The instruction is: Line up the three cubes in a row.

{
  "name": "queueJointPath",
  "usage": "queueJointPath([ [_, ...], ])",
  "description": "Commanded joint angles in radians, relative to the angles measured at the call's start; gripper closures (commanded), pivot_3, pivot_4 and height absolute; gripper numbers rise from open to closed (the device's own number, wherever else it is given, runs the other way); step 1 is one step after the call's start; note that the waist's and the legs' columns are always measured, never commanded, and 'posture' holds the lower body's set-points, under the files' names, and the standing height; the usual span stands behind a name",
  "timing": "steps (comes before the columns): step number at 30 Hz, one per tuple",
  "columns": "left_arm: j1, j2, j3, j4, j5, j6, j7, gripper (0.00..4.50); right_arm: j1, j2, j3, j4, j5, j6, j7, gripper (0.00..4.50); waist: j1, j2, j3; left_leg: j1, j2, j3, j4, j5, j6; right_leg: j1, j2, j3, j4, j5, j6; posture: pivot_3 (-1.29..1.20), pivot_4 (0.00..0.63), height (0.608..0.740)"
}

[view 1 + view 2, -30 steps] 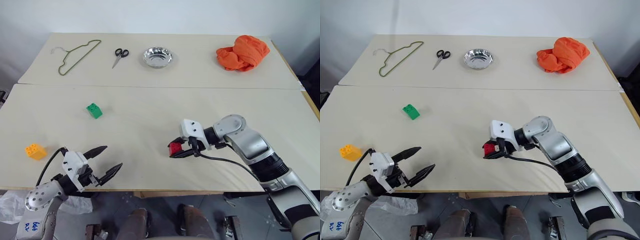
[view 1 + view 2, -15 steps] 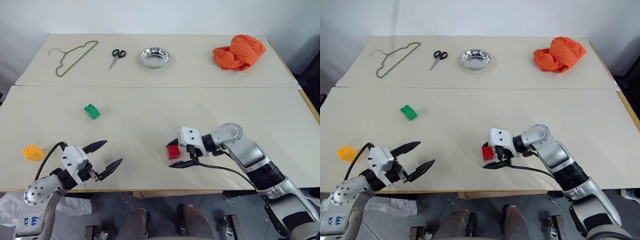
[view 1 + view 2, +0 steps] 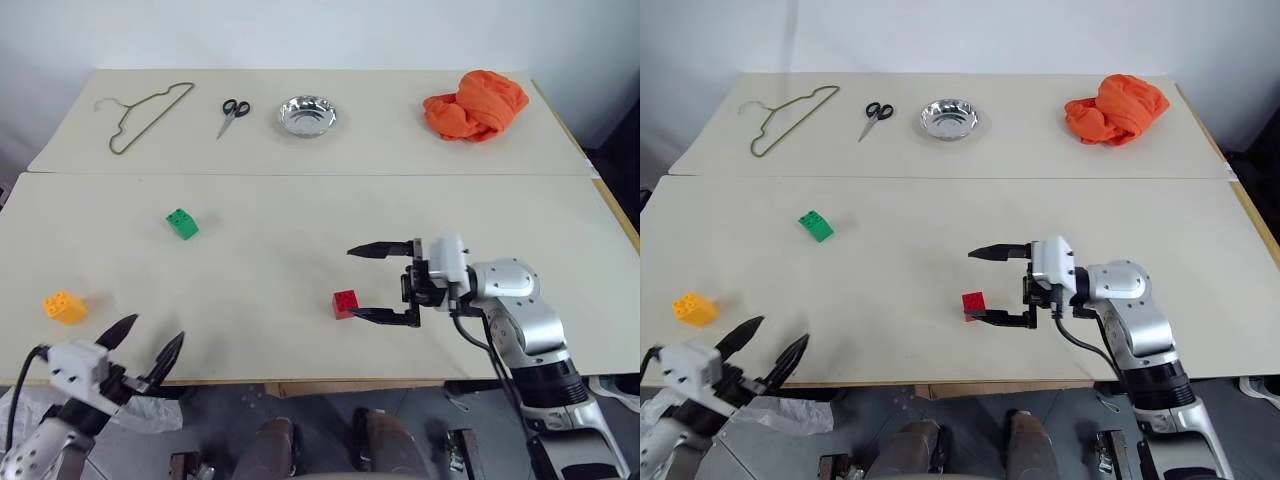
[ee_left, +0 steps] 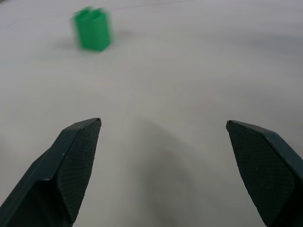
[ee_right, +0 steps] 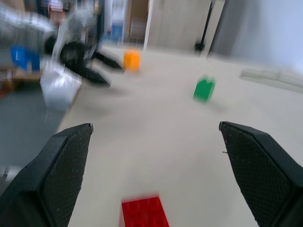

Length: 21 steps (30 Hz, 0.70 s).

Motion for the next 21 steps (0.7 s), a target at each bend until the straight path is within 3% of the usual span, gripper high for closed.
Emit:
queueJointPath([
  [1, 0.033, -0.038, 0.052, -0.022, -0.032, -0.031, 0.041, 0.00, 0.061, 0.013, -0.066, -0.037, 0.047, -0.044, -0.028, 0.02, 0.006, 0.000, 0.000, 0.000, 0.000, 0.000, 0.000, 0.000, 0.000, 0.000, 0.000, 0.000, 0.000, 0.000, 0.000, 0.00, 0.150, 0.740],
  [5, -0.001, -0.041, 0.042, -0.012, -0.020, -0.024, 0.069, 0.00, 0.117, -0.003, -0.088, -0.015, 0.025, -0.090, -0.035, 0.02, 0.013, 0.000, 0.000, 0.000, 0.000, 0.000, 0.000, 0.000, 0.000, 0.000, 0.000, 0.000, 0.001, 0.000, 0.000, 0.00, 0.150, 0.740],
  [9, -0.157, 0.010, -0.026, -0.046, -0.009, 0.069, 0.139, 0.00, 0.149, -0.016, -0.105, -0.016, 0.022, -0.102, -0.054, 0.02, 0.022, 0.000, 0.000, 0.000, 0.000, -0.001, 0.000, 0.001, -0.001, 0.000, 0.000, 0.000, 0.002, 0.000, 0.000, 0.00, 0.150, 0.740],
  [12, -0.315, 0.026, -0.109, -0.069, 0.089, 0.227, 0.308, 0.00, 0.165, -0.019, -0.102, -0.030, 0.021, -0.097, -0.068, 0.02, 0.016, 0.000, 0.000, 0.001, -0.001, -0.001, 0.000, 0.002, -0.001, 0.000, 0.000, 0.000, 0.005, 0.000, 0.000, 0.00, 0.150, 0.740],
  [18, -0.624, -0.091, -0.231, -0.052, 0.233, 0.409, 0.633, 0.00, 0.217, -0.043, -0.085, -0.075, 0.025, -0.066, -0.073, 0.02, 0.017, -0.002, -0.001, 0.000, -0.001, 0.000, 0.000, 0.003, -0.002, -0.002, 0.002, -0.001, 0.010, 0.000, 0.000, 0.00, 0.150, 0.740],
  [21, -0.759, -0.193, -0.264, 0.050, 0.322, 0.443, 0.808, 0.00, 0.224, -0.041, -0.075, -0.089, 0.026, -0.051, -0.088, 0.02, 0.017, -0.002, -0.002, 0.001, -0.002, 0.001, 0.001, 0.003, -0.002, -0.002, 0.003, -0.003, 0.011, 0.001, 0.001, 0.00, 0.150, 0.740],
])
